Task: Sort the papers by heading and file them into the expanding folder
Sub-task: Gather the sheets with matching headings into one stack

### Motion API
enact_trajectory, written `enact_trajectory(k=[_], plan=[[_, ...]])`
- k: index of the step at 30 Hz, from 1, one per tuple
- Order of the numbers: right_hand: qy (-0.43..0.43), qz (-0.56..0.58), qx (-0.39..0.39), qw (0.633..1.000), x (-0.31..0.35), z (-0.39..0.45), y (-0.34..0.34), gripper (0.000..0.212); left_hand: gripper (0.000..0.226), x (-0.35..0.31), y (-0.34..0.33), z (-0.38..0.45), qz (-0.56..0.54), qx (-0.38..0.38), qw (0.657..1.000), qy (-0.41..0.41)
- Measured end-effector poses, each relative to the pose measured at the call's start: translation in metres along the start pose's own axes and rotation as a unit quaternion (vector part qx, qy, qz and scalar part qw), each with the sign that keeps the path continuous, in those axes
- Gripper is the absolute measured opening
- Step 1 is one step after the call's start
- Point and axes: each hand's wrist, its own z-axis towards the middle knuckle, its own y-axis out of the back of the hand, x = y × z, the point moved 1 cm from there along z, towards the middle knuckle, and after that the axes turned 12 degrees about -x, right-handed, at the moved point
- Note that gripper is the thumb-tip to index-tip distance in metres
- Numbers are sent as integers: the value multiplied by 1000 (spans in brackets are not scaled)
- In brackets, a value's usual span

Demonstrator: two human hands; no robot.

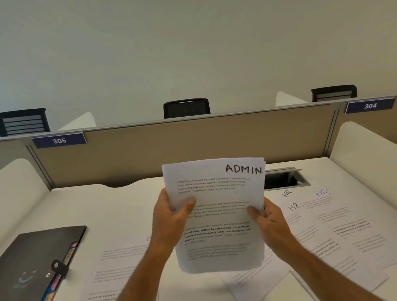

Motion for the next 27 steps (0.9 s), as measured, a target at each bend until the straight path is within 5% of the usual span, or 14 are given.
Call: enact_trajectory(k=[5, 10, 22, 27], plan=[[5, 15, -23, 1000, -5, 2, -4, 29, 26, 11, -8, -16, 3, -48, 996, -80], [-40, -1, -35, 999, -33, -5, -15, 34, 39, 43, -13, -29, 19, -24, 999, -39], [-90, 11, -36, 995, -69, -7, -22, 28, 31, 105, -15, -35, 6, -37, 996, 84], [-93, -9, -8, 996, -63, 2, -30, 19, 27, 97, 0, -19, 41, -33, 997, 53]])
